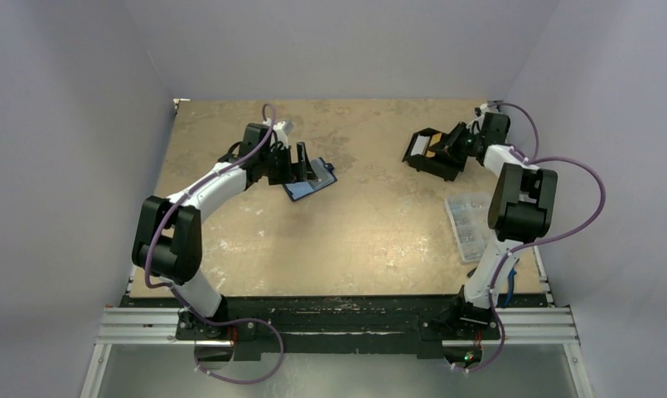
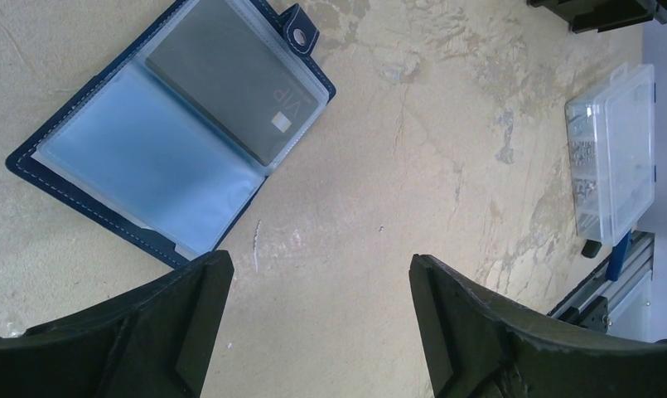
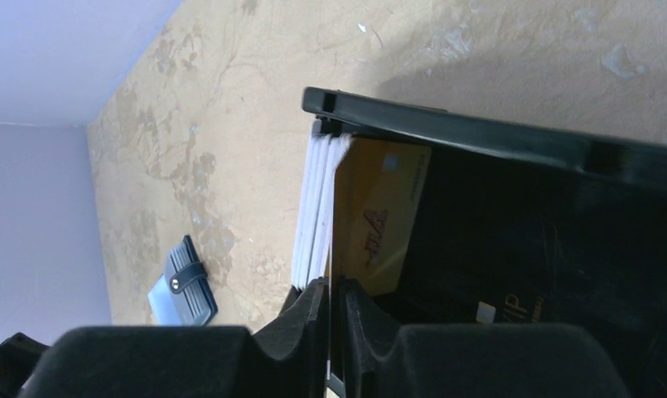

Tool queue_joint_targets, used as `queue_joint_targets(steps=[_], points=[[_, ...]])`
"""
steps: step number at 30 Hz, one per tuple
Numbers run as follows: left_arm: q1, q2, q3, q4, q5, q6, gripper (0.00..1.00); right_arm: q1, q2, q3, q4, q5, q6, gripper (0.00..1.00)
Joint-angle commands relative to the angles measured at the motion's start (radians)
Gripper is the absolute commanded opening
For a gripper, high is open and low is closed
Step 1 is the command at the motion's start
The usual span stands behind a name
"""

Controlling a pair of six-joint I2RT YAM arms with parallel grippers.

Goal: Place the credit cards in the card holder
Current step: Pick up the credit card from the storage box.

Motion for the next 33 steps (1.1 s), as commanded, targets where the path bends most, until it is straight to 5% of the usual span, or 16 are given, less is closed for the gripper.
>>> queue_joint_targets(steps=[1, 6, 18, 21, 28, 33], points=[[0.004, 0.008, -0.002, 0.03, 0.023, 0.017, 0.85, -0.008, -0.063, -0.007, -0.02, 0.028, -0.013, 0.12], [0.004, 0.011, -0.003, 0.03, 0.021, 0.016, 0.85, -0.01, -0.087, -0.002, -0.082, 0.103, -0.034, 0.0], [0.008, -0.025, 0.05, 0.021, 0.109, -0.049, 0.85, 0.003, -0.296, 0.008, -0.18, 0.316, -0.139, 0.0], [0.043, -0.056, 0.016, 0.117, 0.262, -0.141, 0.85, 0.073, -0.331, -0.02, -0.12, 0.181, -0.162, 0.0], [0.104, -0.134, -0.198, 0.777, 0.578, -0.592, 0.85, 0.442, -0.216, 0.04, -0.059, -0.286, -0.13, 0.0], [0.121, -0.25, -0.287, 0.661, 0.473, -0.583, 0.85, 0.621, -0.202, -0.048, 0.272, -0.387, 0.126, 0.0]])
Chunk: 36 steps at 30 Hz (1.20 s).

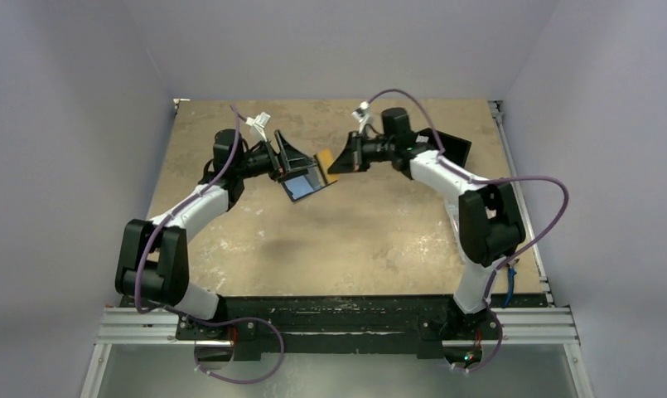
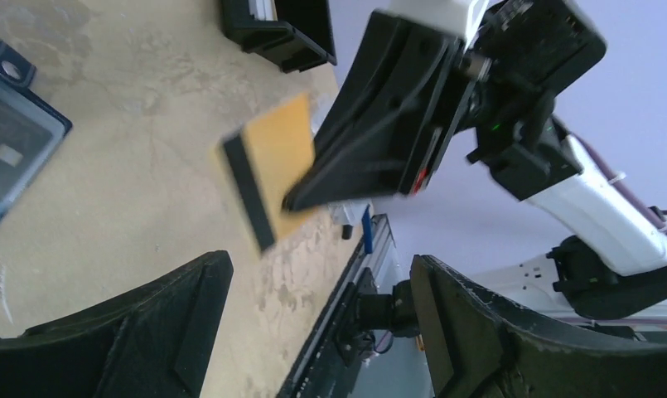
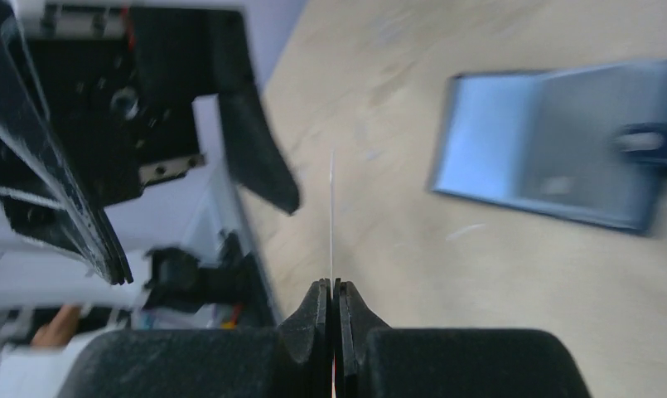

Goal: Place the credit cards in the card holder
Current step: Pick up the credit card from the storage box, then insert the credit card into the card holder.

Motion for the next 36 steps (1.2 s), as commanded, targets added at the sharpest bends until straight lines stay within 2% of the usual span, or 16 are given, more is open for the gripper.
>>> queue_joint_targets(steps=[1, 3, 5, 9, 13, 16, 19, 22, 23, 25, 28, 29, 31, 32, 34, 36], points=[[0.018, -0.163, -0.065, -0.021, -0.059, -0.047, 0.85, 0.102, -0.016, -0.051, 0.301, -0.208, 0.225, 0.0], [0.019, -0.245, -0.057, -0.252, -0.226, 0.048, 0.85, 0.134, -0.004, -0.058, 0.346, -0.239, 0.261, 0.0], [0.019, -0.318, -0.084, -0.338, -0.313, 0.077, 0.85, 0.153, 0.012, -0.073, 0.412, -0.272, 0.309, 0.0], [0.02, -0.394, -0.154, -0.286, -0.28, 0.023, 0.88, 0.168, 0.036, -0.12, 0.595, -0.332, 0.444, 0.0], [0.02, -0.39, -0.198, -0.209, -0.192, -0.038, 0.88, 0.167, 0.06, -0.188, 0.971, -0.371, 0.727, 0.0], [0.02, -0.375, -0.268, 0.04, -0.101, -0.16, 0.76, 0.168, 0.123, -0.214, 1.303, -0.377, 0.983, 0.0], [0.02, -0.337, -0.312, 0.197, -0.062, -0.261, 0.63, 0.169, 0.199, -0.206, 1.565, -0.367, 1.215, 0.0], [0.02, -0.302, -0.315, 0.237, -0.058, -0.282, 0.52, 0.174, 0.245, -0.199, 1.666, -0.347, 1.291, 0.0], [0.02, -0.29, -0.315, 0.247, -0.055, -0.284, 0.45, 0.177, 0.249, -0.199, 1.665, -0.343, 1.289, 0.0], [0.02, -0.273, -0.311, 0.254, -0.057, -0.28, 0.32, 0.181, 0.247, -0.201, 1.617, -0.338, 1.252, 0.0], [0.021, -0.258, -0.288, 0.177, -0.099, -0.223, 0.0, 0.181, 0.224, -0.21, 1.465, -0.33, 1.138, 0.0], [0.024, -0.258, -0.265, 0.087, -0.138, -0.166, 0.0, 0.18, 0.212, -0.21, 1.353, -0.323, 1.06, 0.01], [0.03, -0.247, -0.194, -0.212, -0.254, -0.028, 0.0, 0.178, 0.181, -0.185, 1.03, -0.28, 0.832, 0.13], [0.035, -0.233, -0.163, -0.284, -0.303, 0.015, 0.0, 0.179, 0.171, -0.152, 0.833, -0.245, 0.702, 0.21], [0.059, -0.199, -0.134, -0.329, -0.337, 0.051, 0.0, 0.179, 0.167, -0.055, 0.457, -0.138, 0.434, 0.35], [0.092, -0.155, -0.127, -0.328, -0.336, 0.052, 0.0, 0.177, 0.184, 0.035, 0.216, -0.022, 0.229, 0.45]])
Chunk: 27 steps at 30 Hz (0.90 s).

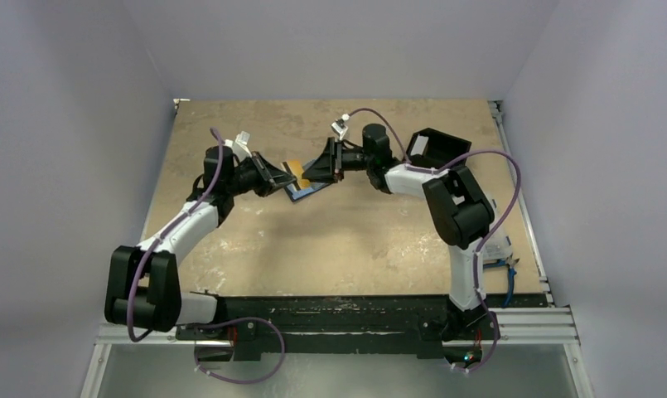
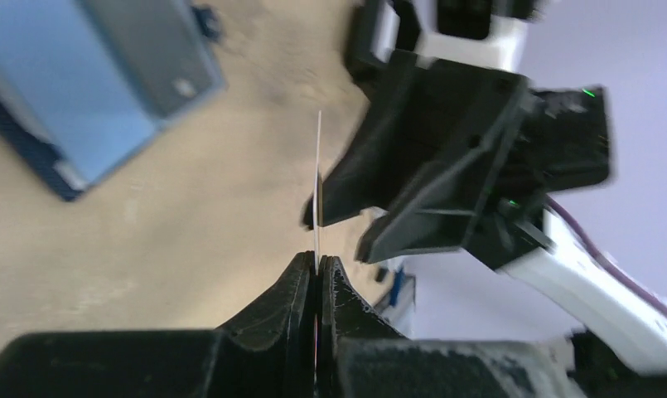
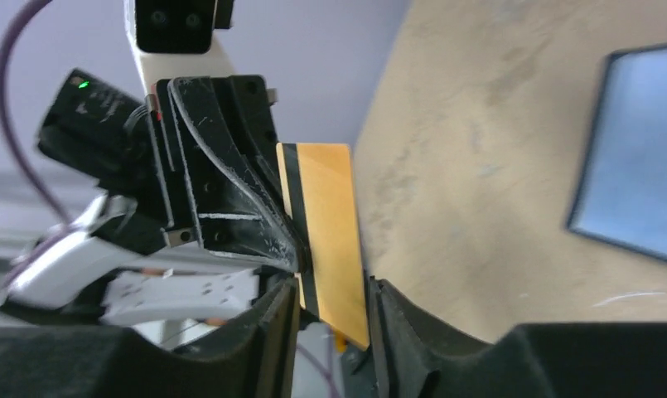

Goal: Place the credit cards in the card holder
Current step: Insert the credit card into the card holder.

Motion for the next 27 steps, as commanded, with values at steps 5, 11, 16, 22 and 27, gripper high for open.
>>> queue_joint_targets(steps=[5, 11, 16, 22, 27], points=[[0.09, 0.213, 0.085, -0.092, -0.089, 0.127, 0.0, -0.002, 0.078, 0.371, -0.887, 0.348, -0.689, 0.53], [0.084, 0.369, 0.096, 0.061, -0.042, 0.09, 0.0, -0.003, 0.201, 0.525, -0.995, 0.473, -0.809, 0.21], [0.067, 0.449, 0.091, 0.167, -0.032, 0.076, 0.0, -0.01, 0.286, 0.63, -1.05, 0.505, -0.879, 0.05], [0.049, 0.48, 0.079, 0.253, -0.035, 0.048, 0.0, -0.026, 0.332, 0.669, -1.066, 0.522, -0.899, 0.0], [0.049, 0.513, 0.095, 0.266, -0.035, 0.041, 0.0, -0.035, 0.353, 0.675, -1.084, 0.533, -0.924, 0.0]])
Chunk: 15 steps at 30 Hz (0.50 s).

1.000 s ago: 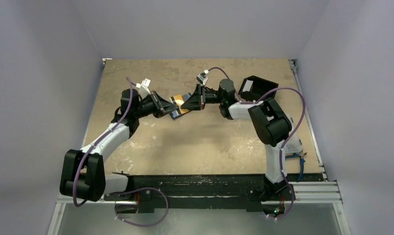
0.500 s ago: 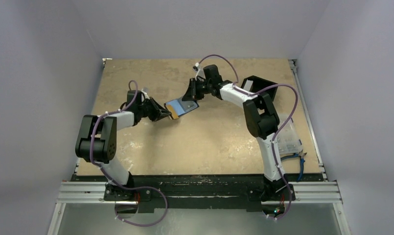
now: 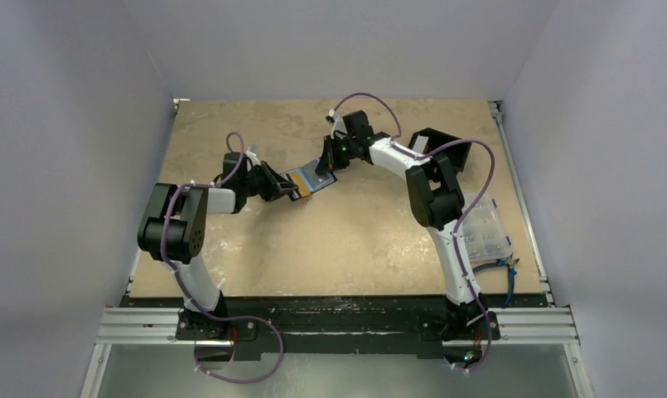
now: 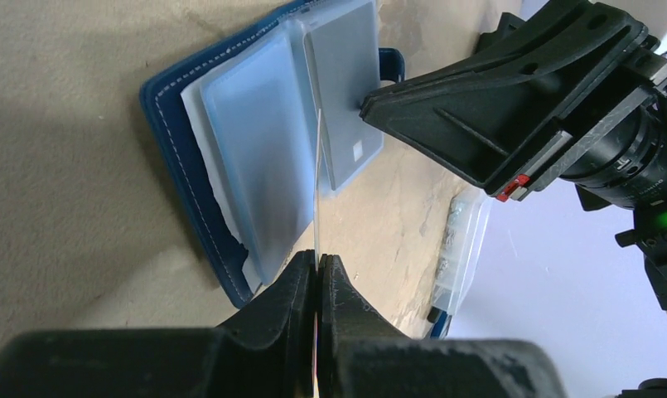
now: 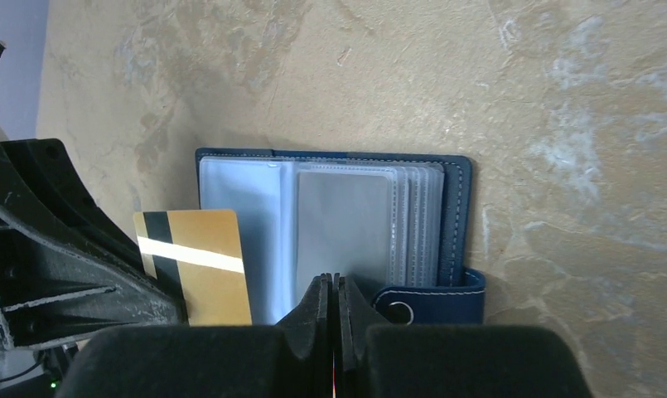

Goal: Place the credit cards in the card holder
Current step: Insert the credit card into the card holder.

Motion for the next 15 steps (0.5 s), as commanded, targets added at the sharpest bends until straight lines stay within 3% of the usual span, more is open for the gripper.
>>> queue_joint_targets(steps=[1, 15], points=[[-0.002, 0.035, 0.038, 0.085, 0.02, -0.019, 0.0, -0.015, 0.029, 0.034, -0.036, 0.038, -0.056, 0.0], [-0.002, 0.115, 0.06, 0.182, 0.121, -0.068, 0.0, -0.015, 0.044, 0.041, -0.048, 0.023, -0.064, 0.0]])
